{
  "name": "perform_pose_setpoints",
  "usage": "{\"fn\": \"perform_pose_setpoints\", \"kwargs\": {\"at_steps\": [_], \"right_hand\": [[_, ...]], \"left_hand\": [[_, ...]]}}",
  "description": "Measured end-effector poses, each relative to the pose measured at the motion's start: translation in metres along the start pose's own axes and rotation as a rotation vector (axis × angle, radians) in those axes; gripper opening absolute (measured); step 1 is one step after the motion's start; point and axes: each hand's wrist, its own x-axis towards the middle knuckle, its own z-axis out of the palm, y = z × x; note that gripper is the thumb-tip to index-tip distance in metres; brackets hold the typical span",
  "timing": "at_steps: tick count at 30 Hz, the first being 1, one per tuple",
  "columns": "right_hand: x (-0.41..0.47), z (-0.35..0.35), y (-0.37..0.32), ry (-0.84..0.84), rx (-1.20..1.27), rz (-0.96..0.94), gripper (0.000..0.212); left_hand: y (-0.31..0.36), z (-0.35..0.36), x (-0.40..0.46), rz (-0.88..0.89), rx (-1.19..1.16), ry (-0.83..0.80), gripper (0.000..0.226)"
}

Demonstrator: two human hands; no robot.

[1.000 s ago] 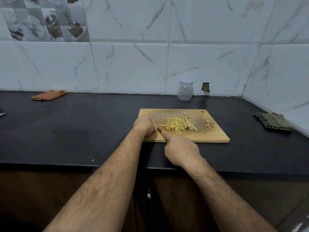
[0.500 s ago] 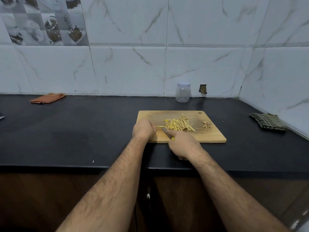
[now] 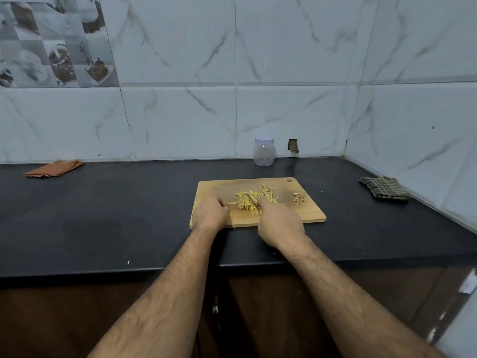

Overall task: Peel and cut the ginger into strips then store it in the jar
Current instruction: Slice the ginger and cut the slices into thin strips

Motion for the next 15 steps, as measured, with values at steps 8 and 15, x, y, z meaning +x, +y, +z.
{"fn": "perform_pose_setpoints", "kwargs": {"at_steps": [8,15], "right_hand": [[-0.016,0.015,0.007,0.118,-0.051,-0.125,0.054],[-0.007,0.018,0.015,0.180,0.038,-0.064,0.047]], "left_hand": [[0.004,-0.002,-0.013,0.067,-0.058,0.032,0.021],[0.005,0.001,-0.011,0.155,-0.040,0.015,0.024]]}}
